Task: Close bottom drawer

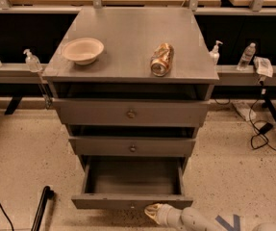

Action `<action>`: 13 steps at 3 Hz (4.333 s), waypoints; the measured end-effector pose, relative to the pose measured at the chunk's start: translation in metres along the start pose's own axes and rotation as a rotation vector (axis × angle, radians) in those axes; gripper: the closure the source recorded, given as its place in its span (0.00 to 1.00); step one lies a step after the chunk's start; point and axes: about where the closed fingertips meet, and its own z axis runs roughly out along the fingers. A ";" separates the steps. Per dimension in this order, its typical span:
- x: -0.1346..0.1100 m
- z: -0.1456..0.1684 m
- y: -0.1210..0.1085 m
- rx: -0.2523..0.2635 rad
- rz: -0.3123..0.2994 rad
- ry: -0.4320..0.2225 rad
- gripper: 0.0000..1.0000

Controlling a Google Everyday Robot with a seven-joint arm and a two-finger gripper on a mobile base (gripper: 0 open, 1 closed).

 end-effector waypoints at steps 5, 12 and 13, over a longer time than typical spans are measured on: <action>-0.023 0.019 -0.050 0.045 -0.006 -0.024 1.00; -0.064 0.030 -0.113 0.075 -0.025 -0.083 1.00; -0.070 0.037 -0.120 0.071 -0.024 -0.078 1.00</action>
Offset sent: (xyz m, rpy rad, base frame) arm 0.0804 0.0031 0.0159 0.0146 -0.0629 -0.0438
